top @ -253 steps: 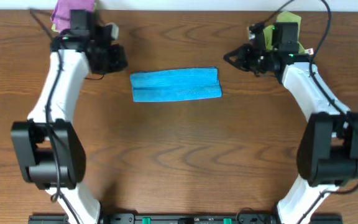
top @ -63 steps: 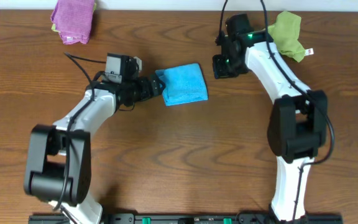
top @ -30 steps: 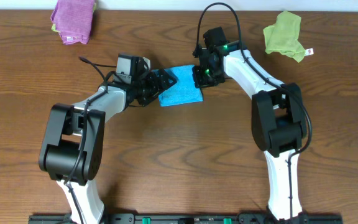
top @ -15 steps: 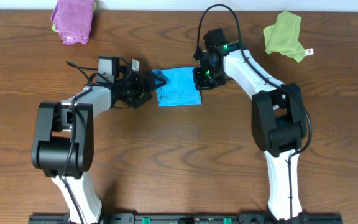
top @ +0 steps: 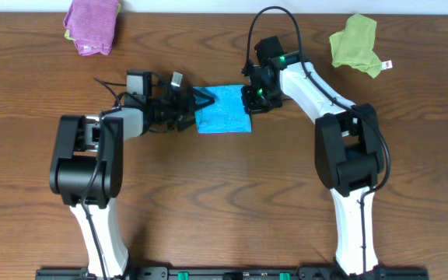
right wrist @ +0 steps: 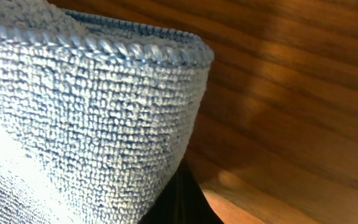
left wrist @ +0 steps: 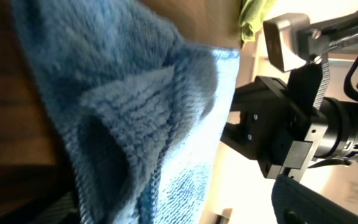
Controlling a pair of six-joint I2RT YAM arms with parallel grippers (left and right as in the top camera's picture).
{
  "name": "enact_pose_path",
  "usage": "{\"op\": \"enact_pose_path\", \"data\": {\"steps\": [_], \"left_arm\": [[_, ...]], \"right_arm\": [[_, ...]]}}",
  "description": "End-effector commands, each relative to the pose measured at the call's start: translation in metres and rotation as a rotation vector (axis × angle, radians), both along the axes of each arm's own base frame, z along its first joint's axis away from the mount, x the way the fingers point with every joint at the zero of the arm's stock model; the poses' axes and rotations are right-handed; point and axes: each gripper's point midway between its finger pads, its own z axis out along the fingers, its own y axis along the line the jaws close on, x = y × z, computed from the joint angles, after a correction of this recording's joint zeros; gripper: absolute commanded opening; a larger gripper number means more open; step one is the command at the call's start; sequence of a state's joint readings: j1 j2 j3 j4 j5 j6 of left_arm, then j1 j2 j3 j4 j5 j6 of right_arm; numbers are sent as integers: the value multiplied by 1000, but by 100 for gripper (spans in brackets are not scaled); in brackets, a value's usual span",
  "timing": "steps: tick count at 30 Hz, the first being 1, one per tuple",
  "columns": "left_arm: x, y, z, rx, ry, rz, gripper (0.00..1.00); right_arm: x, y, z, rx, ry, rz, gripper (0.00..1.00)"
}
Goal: Fold the cloth
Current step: 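Carry the blue bundle with the left gripper onto the pink cloth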
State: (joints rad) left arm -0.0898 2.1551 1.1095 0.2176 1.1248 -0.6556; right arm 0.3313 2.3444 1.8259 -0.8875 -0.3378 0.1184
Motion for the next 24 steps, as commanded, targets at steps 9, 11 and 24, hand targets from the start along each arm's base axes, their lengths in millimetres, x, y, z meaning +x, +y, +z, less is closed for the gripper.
{"op": "enact_pose_path", "data": {"steps": [9, 11, 24], "left_arm": [[-39, -3, -92, 190, 202, 41, 6], [-28, -5, -81, 144, 167, 45, 6], [148, 94, 183, -35, -399, 364, 6]], "right_arm": [[-2, 6, -5, 9, 10, 4, 1], [-2, 5, -3, 9, 8, 3, 1], [33, -65, 47, 24, -84, -135, 1]]}}
